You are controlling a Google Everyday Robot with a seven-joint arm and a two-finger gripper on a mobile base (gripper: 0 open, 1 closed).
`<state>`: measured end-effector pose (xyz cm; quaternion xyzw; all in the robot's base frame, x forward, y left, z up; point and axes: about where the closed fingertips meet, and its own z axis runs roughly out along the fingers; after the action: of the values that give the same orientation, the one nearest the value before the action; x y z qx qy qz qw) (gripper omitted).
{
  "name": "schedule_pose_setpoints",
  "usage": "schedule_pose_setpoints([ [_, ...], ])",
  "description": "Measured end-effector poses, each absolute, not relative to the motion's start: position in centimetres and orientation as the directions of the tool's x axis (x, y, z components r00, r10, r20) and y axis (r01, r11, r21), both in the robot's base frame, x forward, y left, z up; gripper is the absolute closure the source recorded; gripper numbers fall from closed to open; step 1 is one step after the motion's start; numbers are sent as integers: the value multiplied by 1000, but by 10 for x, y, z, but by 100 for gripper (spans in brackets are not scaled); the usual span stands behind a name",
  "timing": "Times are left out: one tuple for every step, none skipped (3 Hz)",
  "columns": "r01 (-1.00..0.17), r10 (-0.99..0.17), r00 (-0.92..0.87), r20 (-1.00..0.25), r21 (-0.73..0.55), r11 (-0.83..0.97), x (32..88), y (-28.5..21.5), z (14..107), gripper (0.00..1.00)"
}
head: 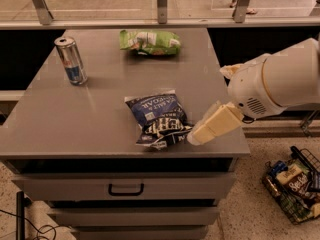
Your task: Move blue chip bag near redbull can
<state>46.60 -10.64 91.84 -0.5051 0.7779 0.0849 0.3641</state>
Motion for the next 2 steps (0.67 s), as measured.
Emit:
schedule_pose_setpoints([
  [-846,-723,-223,-653,-238,477,467,-106,919,0],
  [-862,-724,-211,-657,-225,455,463,-90,908,0],
])
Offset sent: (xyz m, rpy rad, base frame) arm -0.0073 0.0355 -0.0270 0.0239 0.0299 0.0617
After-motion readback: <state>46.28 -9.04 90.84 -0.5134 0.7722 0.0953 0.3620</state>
